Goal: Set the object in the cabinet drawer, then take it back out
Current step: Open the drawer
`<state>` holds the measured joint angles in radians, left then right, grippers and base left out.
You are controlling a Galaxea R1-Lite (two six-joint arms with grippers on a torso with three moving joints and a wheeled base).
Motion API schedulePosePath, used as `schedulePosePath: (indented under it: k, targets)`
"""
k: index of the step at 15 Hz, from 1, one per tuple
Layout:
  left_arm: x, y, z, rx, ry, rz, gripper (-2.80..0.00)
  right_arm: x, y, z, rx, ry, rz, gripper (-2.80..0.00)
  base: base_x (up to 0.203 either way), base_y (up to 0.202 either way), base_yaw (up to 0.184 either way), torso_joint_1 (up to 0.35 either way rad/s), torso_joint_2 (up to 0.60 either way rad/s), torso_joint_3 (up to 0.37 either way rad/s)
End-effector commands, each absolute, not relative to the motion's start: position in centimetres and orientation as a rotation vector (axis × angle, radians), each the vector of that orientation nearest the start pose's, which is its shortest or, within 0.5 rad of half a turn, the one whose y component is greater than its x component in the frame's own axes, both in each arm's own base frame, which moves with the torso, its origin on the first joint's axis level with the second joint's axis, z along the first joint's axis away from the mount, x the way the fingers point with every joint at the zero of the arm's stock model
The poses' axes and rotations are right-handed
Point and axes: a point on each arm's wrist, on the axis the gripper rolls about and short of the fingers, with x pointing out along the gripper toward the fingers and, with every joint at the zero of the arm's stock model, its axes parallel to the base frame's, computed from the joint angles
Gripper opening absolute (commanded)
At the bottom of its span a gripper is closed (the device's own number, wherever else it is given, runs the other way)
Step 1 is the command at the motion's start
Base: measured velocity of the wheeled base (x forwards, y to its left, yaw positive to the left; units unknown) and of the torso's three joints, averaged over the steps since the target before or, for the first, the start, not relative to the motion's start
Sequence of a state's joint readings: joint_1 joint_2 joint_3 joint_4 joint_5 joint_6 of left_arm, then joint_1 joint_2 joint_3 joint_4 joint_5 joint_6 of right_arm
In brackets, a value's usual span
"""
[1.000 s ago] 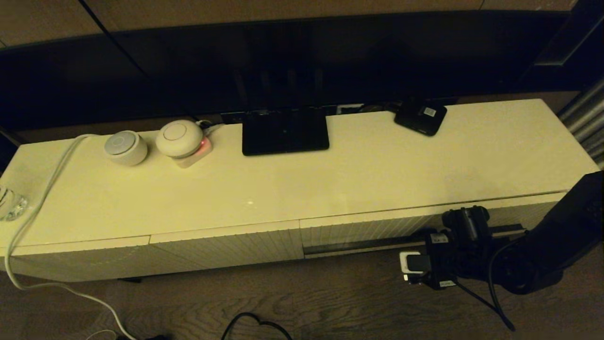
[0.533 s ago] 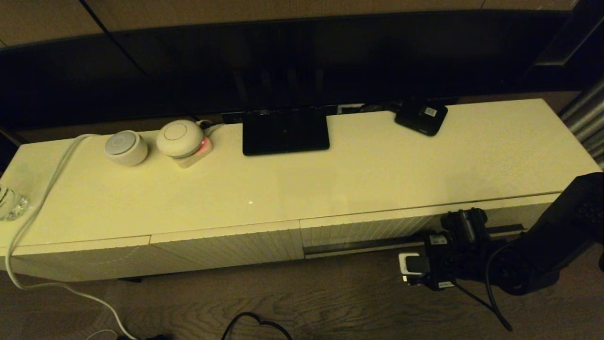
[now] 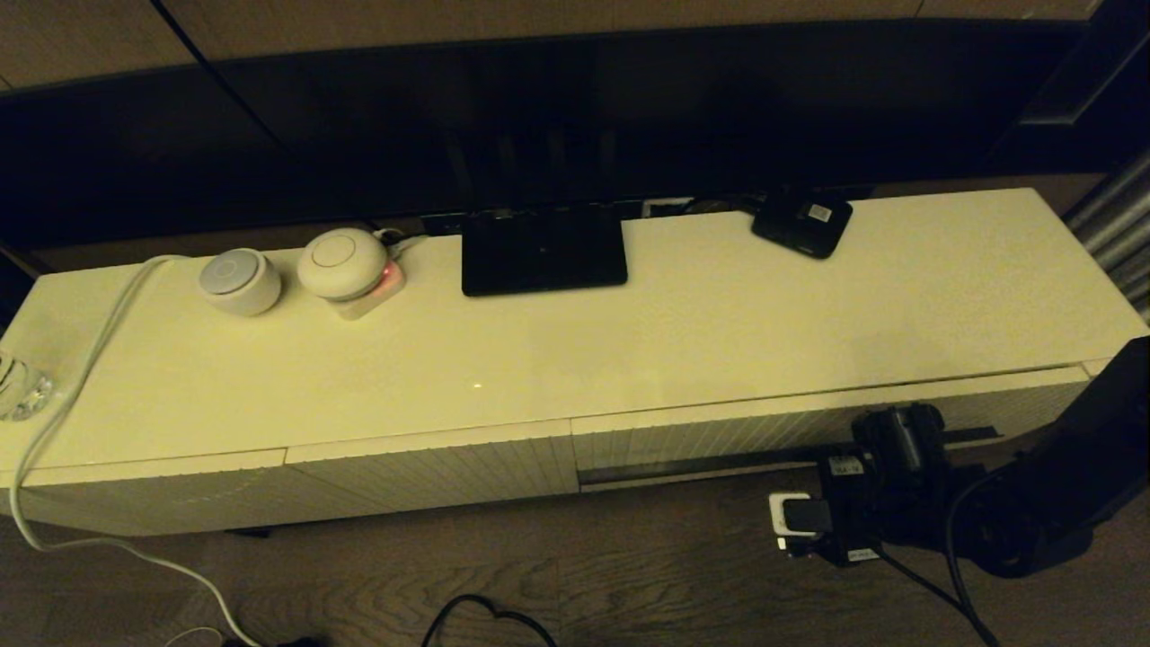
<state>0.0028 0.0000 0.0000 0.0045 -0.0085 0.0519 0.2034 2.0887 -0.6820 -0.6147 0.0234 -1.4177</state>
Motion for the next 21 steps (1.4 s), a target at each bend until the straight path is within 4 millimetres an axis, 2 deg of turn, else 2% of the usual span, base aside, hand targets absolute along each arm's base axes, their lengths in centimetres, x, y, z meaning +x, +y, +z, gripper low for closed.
schedulePosePath:
  k: [1,6,10,13,21]
  targets:
    - [-2.3,0.0,7.4,0.052,0.008,-0.006,-2.8,30.8,6.4,2.9,-1.405,0.51,0.757,0.0,0.0,0.0,0.0,0.0,0.0,0.0]
    - [-2.3,0.0,7.4,0.052,0.008,-0.006,-2.8,29.7,5.7,2.1,-1.382,0.555,0.795,0.0,0.0,0.0,0.0,0.0,0.0,0.0]
    - [-2.3,0.0,7.4,0.052,0.008,-0.006,-2.8,29.2,5.8,4.4,-1.379,0.476,0.777,0.0,0.0,0.0,0.0,0.0,0.0,0.0]
    - [-2.3,0.0,7.4,0.052,0.008,-0.006,-2.8,30.1,6.1,5.2,-1.384,0.434,0.75,0.0,0.0,0.0,0.0,0.0,0.0,0.0]
    - [-2.3,0.0,7.4,0.052,0.008,-0.006,-2.8,33.4,6.5,2.5,-1.385,0.417,0.724,0.0,0.0,0.0,0.0,0.0,0.0,0.0]
